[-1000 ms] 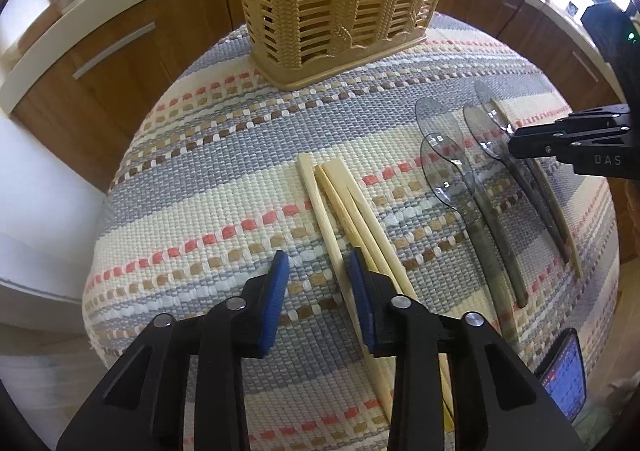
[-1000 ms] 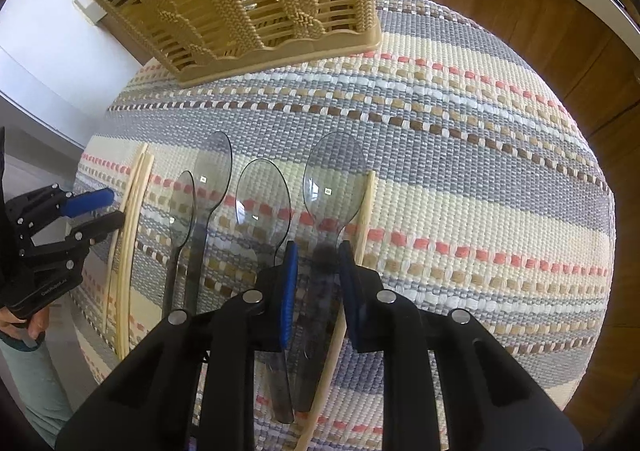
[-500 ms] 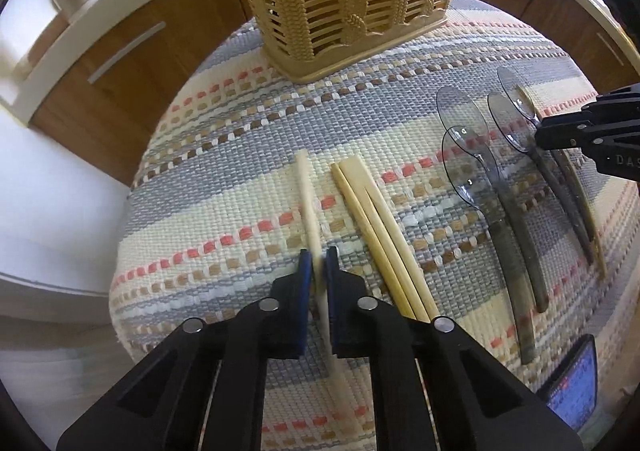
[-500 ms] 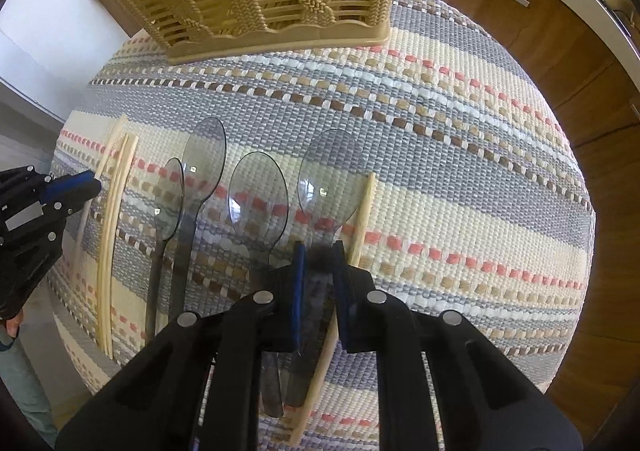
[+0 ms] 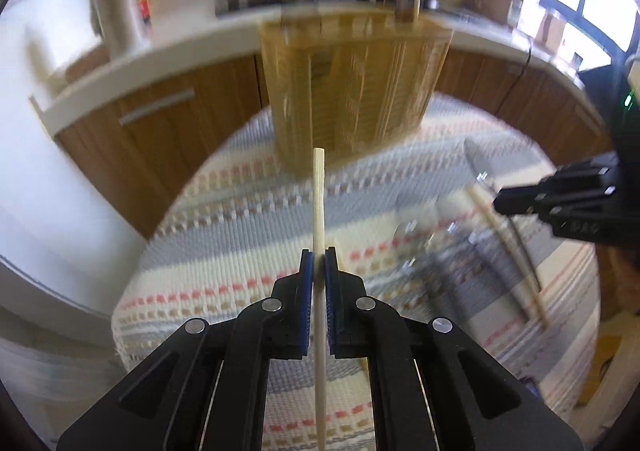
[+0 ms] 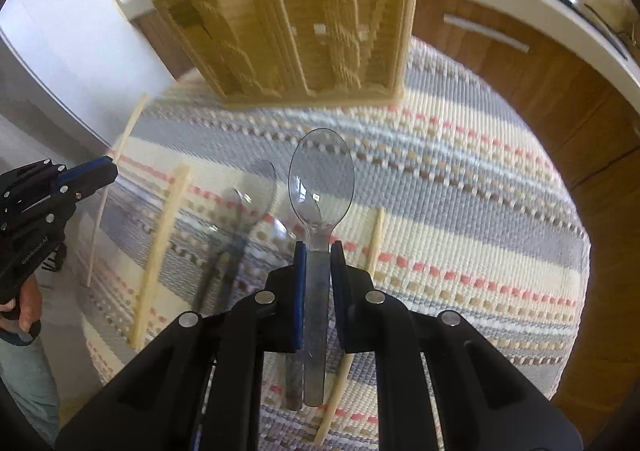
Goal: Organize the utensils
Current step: 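Lift the chopstick and clear spoon and carry both over the beige basket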
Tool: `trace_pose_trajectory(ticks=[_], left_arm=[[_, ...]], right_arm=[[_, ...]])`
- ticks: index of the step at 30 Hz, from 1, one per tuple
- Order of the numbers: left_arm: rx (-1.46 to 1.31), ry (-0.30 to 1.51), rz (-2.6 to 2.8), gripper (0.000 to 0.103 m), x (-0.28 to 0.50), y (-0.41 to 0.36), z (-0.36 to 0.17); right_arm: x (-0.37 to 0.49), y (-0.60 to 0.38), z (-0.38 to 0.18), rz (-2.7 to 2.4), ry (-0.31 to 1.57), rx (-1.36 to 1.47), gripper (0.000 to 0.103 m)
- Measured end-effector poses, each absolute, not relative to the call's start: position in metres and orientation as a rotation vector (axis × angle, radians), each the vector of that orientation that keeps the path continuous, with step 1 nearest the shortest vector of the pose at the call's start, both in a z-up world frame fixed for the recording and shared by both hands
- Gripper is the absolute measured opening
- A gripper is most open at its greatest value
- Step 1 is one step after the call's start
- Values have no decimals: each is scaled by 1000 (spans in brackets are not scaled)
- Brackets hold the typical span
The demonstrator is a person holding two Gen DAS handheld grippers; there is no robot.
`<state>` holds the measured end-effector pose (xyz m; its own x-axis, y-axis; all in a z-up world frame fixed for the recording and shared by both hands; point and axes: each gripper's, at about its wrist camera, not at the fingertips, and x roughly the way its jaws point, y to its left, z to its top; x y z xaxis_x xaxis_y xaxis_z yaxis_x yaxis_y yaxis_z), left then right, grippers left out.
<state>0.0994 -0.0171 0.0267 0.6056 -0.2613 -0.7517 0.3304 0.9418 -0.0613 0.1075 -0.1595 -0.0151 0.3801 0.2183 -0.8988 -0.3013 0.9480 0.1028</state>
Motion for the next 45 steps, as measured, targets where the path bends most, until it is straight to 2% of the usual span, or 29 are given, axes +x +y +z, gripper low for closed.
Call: trace_pose_trajectory(ticks=[11,19,30,38,45], left_arm=[[-66,567,-419,4,92,-10,125],[-104,373,-426,4,113,-20,170],[-240,187,-434,4,165,-12,162],[-284,158,-380,4,199,-5,139],[-301,152,-358,4,214,-3,120]], right_arm=[[100,-179,75,438,899,43,10],[119,-185,136,456,713,81,10],[177,-185,157,398,554,48,10],[200,-188,155,355,411,49,10],[218,-188,137,364,402,26,10]])
